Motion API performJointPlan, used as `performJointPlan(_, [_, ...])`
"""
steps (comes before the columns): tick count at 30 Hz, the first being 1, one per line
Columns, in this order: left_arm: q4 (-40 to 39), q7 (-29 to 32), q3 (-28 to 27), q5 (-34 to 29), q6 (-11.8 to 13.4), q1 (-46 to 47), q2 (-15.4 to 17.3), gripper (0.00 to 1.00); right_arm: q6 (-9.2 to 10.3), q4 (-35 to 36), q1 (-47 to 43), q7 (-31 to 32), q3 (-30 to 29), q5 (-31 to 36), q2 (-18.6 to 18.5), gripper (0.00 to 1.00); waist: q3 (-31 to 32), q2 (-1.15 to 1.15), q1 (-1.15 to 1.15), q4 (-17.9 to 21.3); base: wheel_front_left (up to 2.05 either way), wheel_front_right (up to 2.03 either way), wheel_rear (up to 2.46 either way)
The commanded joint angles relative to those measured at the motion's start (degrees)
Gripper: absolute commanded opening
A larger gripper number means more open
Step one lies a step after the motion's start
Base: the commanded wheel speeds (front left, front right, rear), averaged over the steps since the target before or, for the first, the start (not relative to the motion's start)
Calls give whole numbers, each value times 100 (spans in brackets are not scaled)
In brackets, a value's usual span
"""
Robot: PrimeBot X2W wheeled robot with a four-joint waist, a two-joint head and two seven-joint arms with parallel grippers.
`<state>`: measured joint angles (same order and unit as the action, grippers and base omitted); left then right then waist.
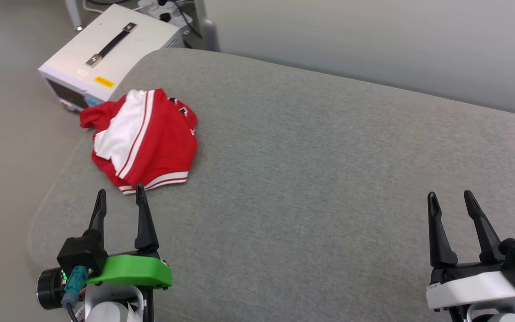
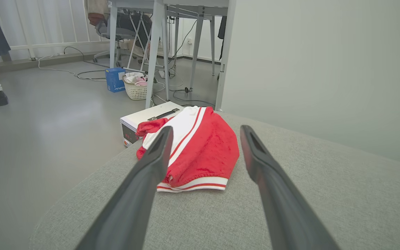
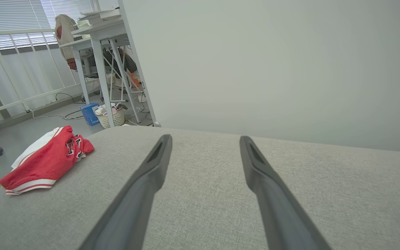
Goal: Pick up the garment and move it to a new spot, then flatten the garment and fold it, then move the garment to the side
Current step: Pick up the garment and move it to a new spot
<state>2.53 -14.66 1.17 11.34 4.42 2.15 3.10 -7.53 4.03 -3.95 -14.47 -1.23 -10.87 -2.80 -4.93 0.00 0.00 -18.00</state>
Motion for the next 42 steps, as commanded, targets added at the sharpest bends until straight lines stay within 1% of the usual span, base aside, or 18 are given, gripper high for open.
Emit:
performJointPlan(1, [19,-34,-28,72,34,91,-23,100,4,24,62,-52,7,24,-8,100,-93,0,0,-304,0,0,0])
performJointPlan(10, [69,-34,-100,205,27,82,-23,100,4,31,97,-52,34,97,-8,100,-141,0,0,-631,0,0,0])
performJointPlan(19, [195,-34,-182,275,-6,150,-23,100,4,37,142,-52,69,117,-8,100,-181,0,0,-647,0,0,0])
performJointPlan(22, [276,-34,-295,325,-143,324,-23,100,4,46,164,-52,79,130,-8,100,-230,0,0,-609,0,0,0])
performJointPlan(25, [419,-34,-532,250,-460,690,-23,100,4,69,206,-52,88,170,-8,100,-323,0,0,-563,0,0,0])
performJointPlan(26, [612,-34,-858,161,-823,1209,48,100,4,96,268,-52,101,245,-8,100,-454,0,0,-492,0,0,0])
performJointPlan(28, [777,-34,-1020,158,-983,1599,171,100,4,124,330,-52,115,296,-8,100,-565,0,0,-430,0,0,0])
performJointPlan(30, [945,-34,-1149,195,-1083,2004,322,100,4,146,405,-52,128,356,-8,100,-692,0,0,-357,0,0,0])
performJointPlan(34, [1325,-34,-1171,300,-1173,2762,741,100,4,189,577,-52,165,462,-8,100,-972,0,0,-174,0,0,0])
performJointPlan(35, [1368,-34,-1165,371,-1179,2909,800,100,4,196,611,-52,173,478,-8,100,-1020,0,0,-134,0,0,0])
performJointPlan(37, [1529,-34,-963,497,-1186,3175,1056,100,4,220,691,-52,195,512,-8,100,-1157,0,0,-25,0,0,0])
performJointPlan(42, [2070,-4,-296,955,-1189,3908,1866,100,4,287,876,-52,219,560,-8,100,-1455,0,0,197,0,0,0])
